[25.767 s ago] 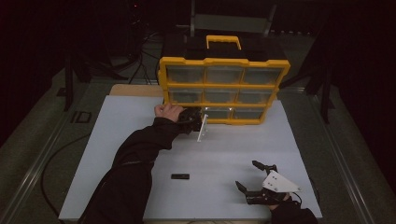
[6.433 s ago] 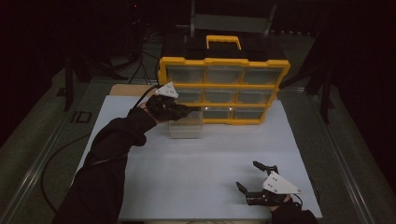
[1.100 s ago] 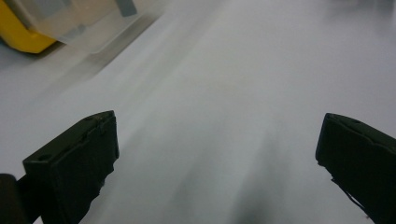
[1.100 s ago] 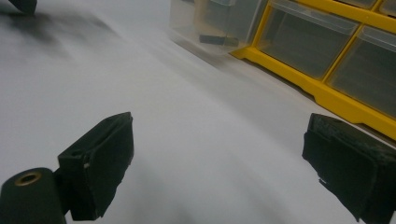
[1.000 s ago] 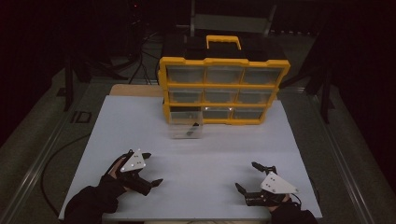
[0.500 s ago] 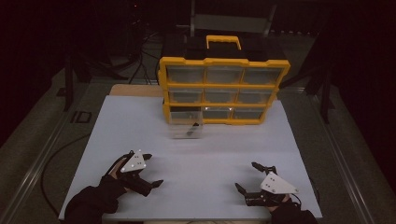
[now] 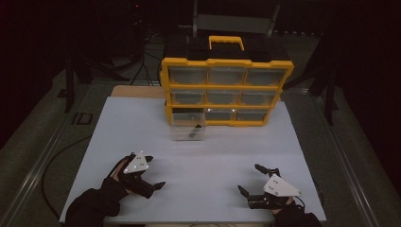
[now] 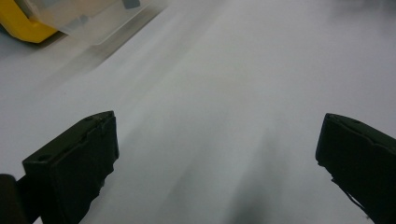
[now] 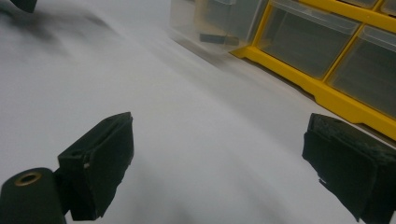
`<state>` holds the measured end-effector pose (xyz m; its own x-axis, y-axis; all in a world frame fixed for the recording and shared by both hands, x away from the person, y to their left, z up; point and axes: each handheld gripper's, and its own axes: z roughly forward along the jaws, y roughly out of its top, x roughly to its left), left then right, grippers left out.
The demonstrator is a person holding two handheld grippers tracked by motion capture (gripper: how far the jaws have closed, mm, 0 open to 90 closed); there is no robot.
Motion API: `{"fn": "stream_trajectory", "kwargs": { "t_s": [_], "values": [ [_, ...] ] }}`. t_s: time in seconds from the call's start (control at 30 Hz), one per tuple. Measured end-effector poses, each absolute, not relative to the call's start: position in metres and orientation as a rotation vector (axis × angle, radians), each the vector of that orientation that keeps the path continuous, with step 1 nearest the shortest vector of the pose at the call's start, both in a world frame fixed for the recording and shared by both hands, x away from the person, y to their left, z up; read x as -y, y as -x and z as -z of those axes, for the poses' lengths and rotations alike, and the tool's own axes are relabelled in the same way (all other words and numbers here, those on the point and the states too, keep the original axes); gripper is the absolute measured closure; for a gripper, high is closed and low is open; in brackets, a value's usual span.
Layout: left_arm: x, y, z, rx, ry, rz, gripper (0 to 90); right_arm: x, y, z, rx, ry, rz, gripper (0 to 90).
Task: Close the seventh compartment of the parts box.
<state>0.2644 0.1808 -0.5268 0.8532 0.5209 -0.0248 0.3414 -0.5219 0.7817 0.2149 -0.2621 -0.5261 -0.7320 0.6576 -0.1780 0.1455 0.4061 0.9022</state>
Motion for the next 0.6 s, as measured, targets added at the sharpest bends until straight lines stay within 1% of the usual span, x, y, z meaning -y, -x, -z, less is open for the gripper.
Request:
{"fn": "stream_trajectory", "kwargs": {
  "t_s": [0.3,0.6],
  "values": [
    [-0.175,-0.262,0.521,-0.608,-2.198,-0.275,0.0,0.263,-0.215,0.526,-2.146,-0.691,-1.305,8.9],
    [-0.174,-0.26,0.498,-0.601,-2.167,-0.32,0.0,0.262,-0.215,0.525,-2.141,-0.686,-1.299,8.9]
  ]
}}
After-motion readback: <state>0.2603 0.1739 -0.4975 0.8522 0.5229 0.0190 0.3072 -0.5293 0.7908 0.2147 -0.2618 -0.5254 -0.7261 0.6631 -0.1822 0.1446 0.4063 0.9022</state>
